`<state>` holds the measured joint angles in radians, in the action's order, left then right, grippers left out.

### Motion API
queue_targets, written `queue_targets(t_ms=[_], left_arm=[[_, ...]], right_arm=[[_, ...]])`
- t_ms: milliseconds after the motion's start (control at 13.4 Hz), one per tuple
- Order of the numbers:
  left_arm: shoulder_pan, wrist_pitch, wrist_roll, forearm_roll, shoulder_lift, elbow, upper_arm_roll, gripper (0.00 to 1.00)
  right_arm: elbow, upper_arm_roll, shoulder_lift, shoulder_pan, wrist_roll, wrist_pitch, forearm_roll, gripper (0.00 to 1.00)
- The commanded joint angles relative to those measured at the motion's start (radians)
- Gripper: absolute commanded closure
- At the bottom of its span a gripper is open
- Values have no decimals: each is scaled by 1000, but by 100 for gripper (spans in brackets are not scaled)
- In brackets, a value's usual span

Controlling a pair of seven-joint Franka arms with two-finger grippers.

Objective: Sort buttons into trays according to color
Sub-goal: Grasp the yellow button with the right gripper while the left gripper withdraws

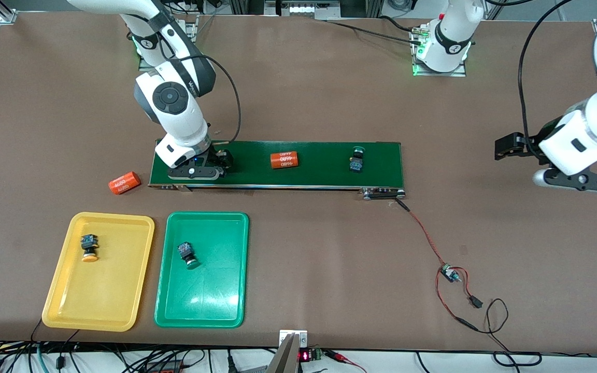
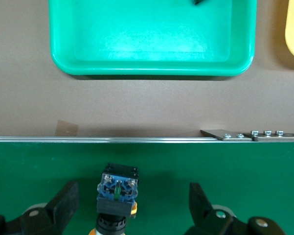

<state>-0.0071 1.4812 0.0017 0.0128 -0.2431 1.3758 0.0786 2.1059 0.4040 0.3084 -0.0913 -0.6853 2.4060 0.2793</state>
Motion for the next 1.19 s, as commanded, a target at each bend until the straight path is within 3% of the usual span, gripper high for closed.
queue_targets(t_ms=[0,224,373,821,970,1119], left_arm=[[10,94,12,36,51,46,-52,0],[15,160,38,29,215,237,-60,0],[19,163,46,7,260,298,-60,0],[25,156,47,-25,249,290,-46,0],[27,140,49,-24,249,289,-56,0],[25,136,40,-24,246,279,-51,0]], right_arm=[[-7,7,24,21,16,21,9,0],[-3,7,52,33,26,13,9,2],[5,7,51,38,30,-7,9,15],[3,9,64,45,32,-22,6,79],[-6,7,60,48,32,-48,6,85],[-38,7,44,67,36,-103,5,86]])
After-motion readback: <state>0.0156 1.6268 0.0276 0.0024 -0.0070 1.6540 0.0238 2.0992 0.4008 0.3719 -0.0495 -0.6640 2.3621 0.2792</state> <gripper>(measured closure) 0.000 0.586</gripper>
